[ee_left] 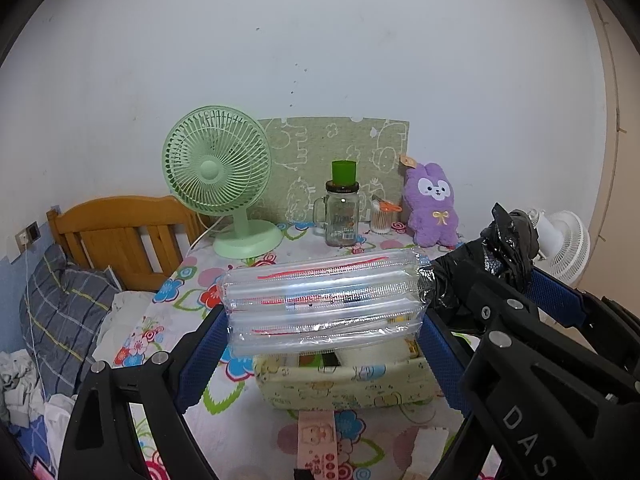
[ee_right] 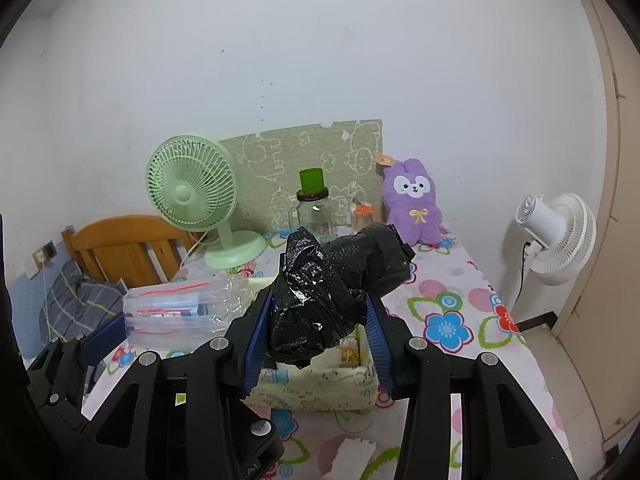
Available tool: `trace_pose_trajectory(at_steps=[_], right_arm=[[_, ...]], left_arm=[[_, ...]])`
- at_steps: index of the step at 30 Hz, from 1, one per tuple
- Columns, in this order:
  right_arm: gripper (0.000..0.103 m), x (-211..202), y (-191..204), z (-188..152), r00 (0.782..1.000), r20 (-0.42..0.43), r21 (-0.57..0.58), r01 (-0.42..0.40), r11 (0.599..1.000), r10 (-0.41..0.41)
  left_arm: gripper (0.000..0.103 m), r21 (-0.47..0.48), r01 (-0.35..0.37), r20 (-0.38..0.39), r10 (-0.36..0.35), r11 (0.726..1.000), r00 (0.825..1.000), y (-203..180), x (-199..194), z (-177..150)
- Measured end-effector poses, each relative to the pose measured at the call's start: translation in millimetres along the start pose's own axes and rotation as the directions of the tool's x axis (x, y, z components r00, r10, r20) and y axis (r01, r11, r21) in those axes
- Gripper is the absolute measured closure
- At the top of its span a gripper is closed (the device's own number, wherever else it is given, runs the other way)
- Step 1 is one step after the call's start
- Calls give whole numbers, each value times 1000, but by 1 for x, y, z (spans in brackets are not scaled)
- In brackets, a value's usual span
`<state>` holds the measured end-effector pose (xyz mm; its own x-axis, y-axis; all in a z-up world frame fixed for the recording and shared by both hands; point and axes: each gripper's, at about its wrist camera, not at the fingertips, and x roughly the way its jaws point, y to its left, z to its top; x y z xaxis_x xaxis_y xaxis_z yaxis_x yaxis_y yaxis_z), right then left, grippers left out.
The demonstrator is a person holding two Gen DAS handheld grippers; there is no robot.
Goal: Organize soft objects
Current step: 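Lift the clear packets with the left tool over the box while the right tool carries the black bag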
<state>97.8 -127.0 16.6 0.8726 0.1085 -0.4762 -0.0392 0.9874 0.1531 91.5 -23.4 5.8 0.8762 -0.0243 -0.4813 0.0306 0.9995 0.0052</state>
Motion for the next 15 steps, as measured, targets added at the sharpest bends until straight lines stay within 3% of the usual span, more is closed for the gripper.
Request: trace_pose_trajectory(at_steps=[15], right_arm=[[55,39,-8,14,1000,-16,1,0,1000,0]], left_arm=[[10,-3,5,-25,-5,1000,1000,-4,39,15]])
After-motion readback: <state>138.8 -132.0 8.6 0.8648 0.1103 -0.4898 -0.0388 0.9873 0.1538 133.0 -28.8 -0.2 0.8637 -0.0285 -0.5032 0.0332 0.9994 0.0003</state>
